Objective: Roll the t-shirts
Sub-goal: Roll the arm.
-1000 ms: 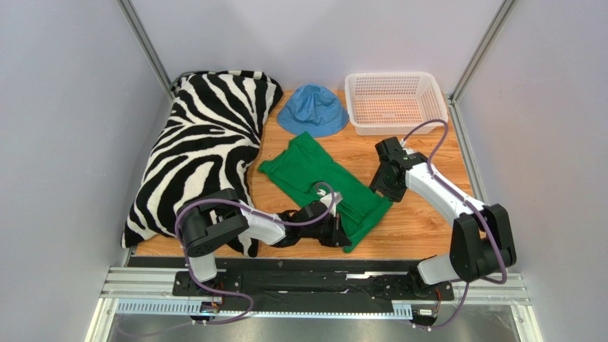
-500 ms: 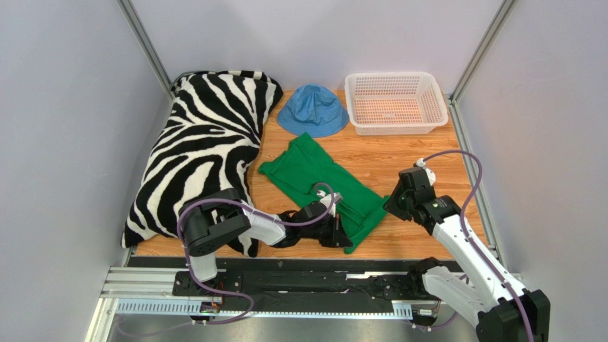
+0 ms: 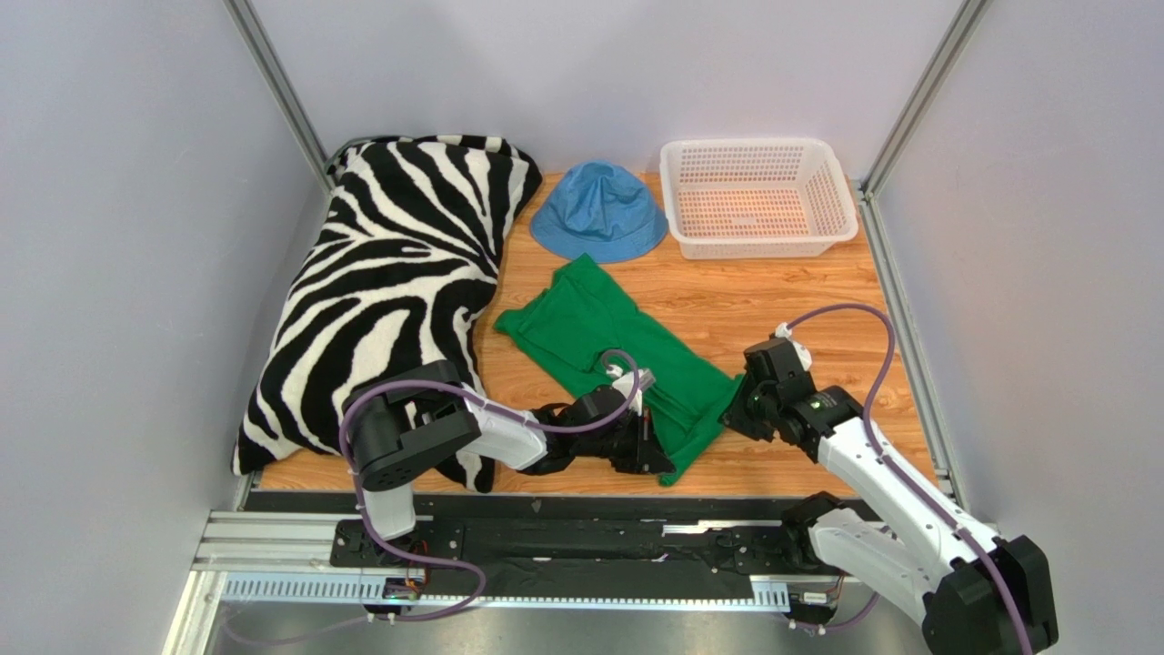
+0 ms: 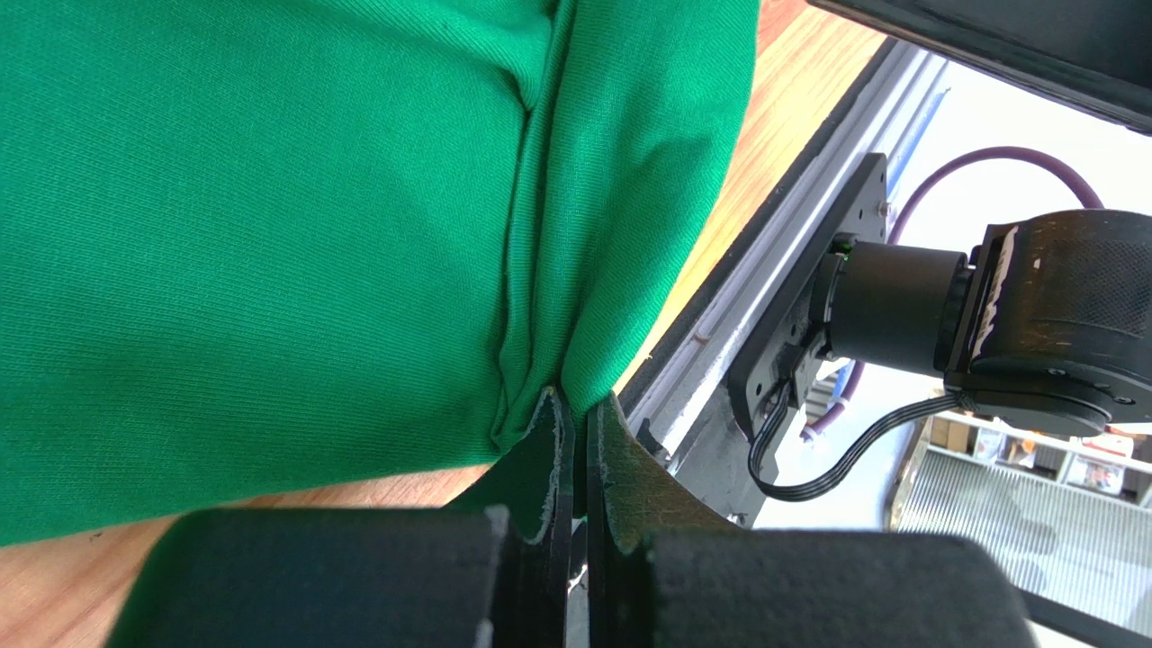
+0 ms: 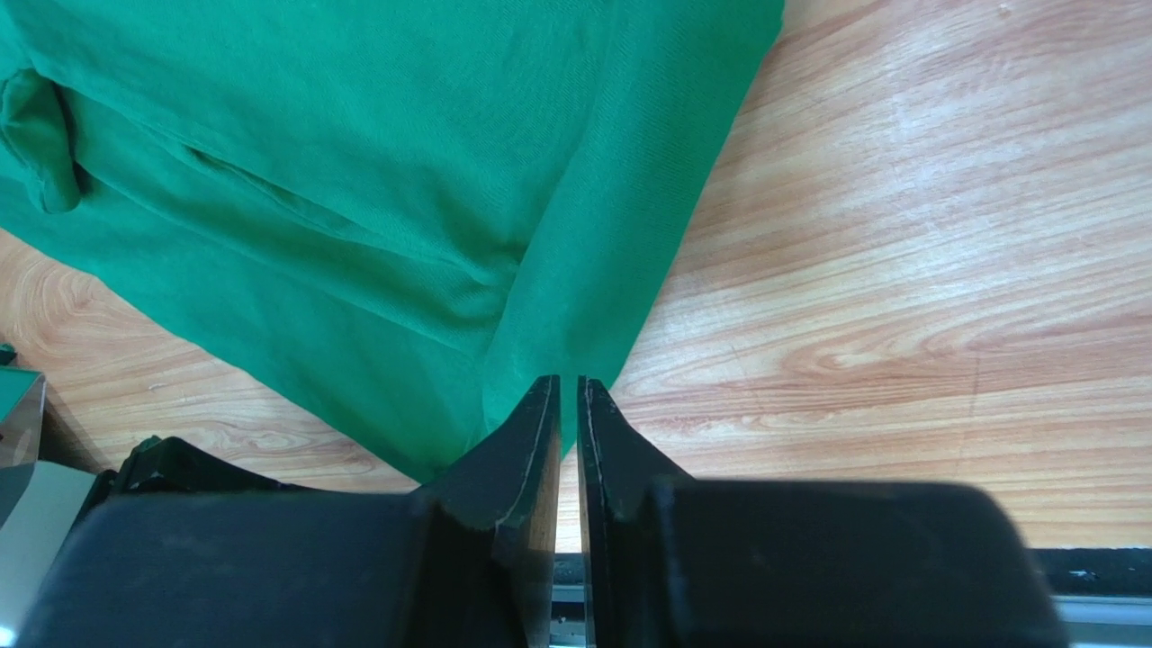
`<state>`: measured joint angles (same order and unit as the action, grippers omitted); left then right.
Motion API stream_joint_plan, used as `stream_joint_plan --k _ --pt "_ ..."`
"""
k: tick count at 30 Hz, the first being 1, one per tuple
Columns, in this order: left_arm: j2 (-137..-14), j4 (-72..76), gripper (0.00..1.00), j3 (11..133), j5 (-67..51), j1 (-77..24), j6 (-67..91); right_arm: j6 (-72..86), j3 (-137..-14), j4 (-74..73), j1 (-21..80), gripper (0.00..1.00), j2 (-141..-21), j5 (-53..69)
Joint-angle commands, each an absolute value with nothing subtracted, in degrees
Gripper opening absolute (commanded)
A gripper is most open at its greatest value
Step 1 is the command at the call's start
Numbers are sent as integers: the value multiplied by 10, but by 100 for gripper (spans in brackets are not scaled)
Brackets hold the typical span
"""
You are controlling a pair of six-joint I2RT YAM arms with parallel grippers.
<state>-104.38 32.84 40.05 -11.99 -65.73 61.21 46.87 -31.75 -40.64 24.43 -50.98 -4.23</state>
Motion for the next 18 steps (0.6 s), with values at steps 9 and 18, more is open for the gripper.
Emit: stream_joint_plan --k 9,18 --pt "-1061 301 0 386 -129 -659 606 485 -314 -323 250 12 -569 -37" --pt "-1061 301 0 388 -135 -659 600 485 -316 -302 251 12 -598 -36"
